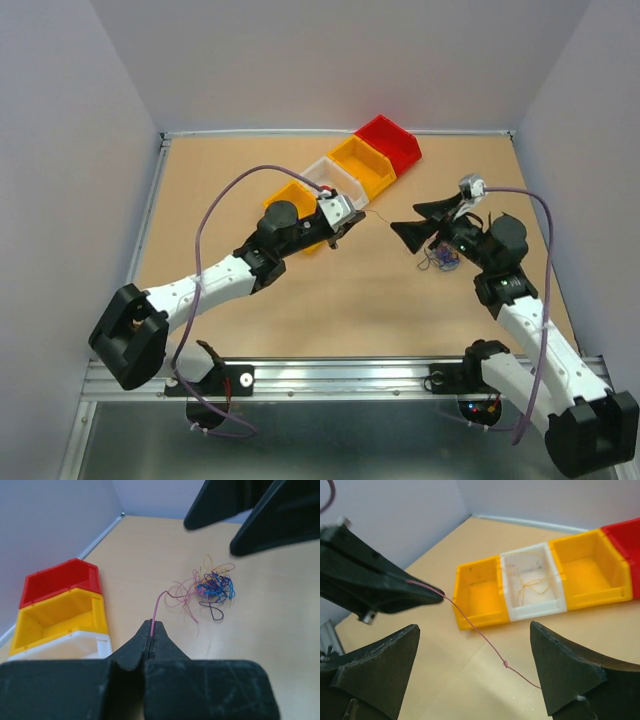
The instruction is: Untangle the cables
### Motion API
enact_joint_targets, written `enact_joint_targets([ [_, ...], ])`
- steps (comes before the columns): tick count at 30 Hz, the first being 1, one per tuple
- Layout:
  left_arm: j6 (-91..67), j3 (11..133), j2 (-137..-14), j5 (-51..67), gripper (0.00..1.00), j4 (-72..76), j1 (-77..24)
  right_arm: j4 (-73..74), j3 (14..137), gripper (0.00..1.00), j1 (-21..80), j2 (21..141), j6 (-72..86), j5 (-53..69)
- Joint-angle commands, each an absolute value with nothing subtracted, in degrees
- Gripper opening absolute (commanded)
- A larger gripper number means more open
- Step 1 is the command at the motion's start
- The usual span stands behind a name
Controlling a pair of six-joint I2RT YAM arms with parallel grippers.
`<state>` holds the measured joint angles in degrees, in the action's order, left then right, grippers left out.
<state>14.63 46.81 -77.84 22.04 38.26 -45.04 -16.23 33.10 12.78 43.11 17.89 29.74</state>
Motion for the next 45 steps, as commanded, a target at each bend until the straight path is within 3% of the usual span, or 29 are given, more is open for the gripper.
enact_joint_targets([
  [1,14.24,48.34,-71.99,21.36,0.00,39.90,-45.18,-31.00,32.08,0.95,12.83,50.43,16.17,46.63],
  [4,13.19,48.43,-70.49,17.32,0.00,39.90,-44.65,-34.80,31.99,0.95,13.53,55.61,16.00,50.79],
  [10,5.65,47.03,-68.65,10.20,0.00,44.29,-39.22,-30.52,35.59,0.88,15.38,63.79,11.96,46.86],
  [20,-3.34,42.01,-63.38,8.53,0.00,51.68,-31.11,-22.94,44.72,0.82,18.72,77.77,7.82,40.35],
  [23,-3.69,41.31,-62.67,6.60,0.00,52.38,-30.85,-21.37,46.93,0.50,19.25,82.08,7.65,39.20],
  [24,-4.04,41.31,-62.58,4.33,0.00,52.38,-30.85,-20.92,48.24,0.34,19.25,82.79,7.65,39.03],
  [27,-4.57,41.48,-63.80,2.90,0.00,52.29,-30.06,-20.92,48.60,0.31,19.42,83.23,8.00,39.20],
  [30,-5.10,41.92,-64.86,3.60,0.00,52.21,-29.80,-22.76,46.94,0.07,19.95,81.22,8.26,39.46],
  [33,-5.01,42.01,-65.21,3.08,0.00,52.12,-29.79,-24.08,45.71,0.01,19.95,79.02,8.44,39.38],
  [37,-3.52,42.36,-66.44,2.02,0.00,52.12,-29.71,-25.74,44.56,0.01,19.95,76.73,9.22,40.42],
  [41,-2.55,45.08,-71.53,9.91,0.00,50.36,-29.71,-31.52,45.87,0.00,20.04,73.13,15.63,44.02],
  [45,-2.28,47.45,-77.94,27.89,0.00,50.36,-29.79,-34.45,49.29,0.01,20.57,68.30,21.09,43.77],
])
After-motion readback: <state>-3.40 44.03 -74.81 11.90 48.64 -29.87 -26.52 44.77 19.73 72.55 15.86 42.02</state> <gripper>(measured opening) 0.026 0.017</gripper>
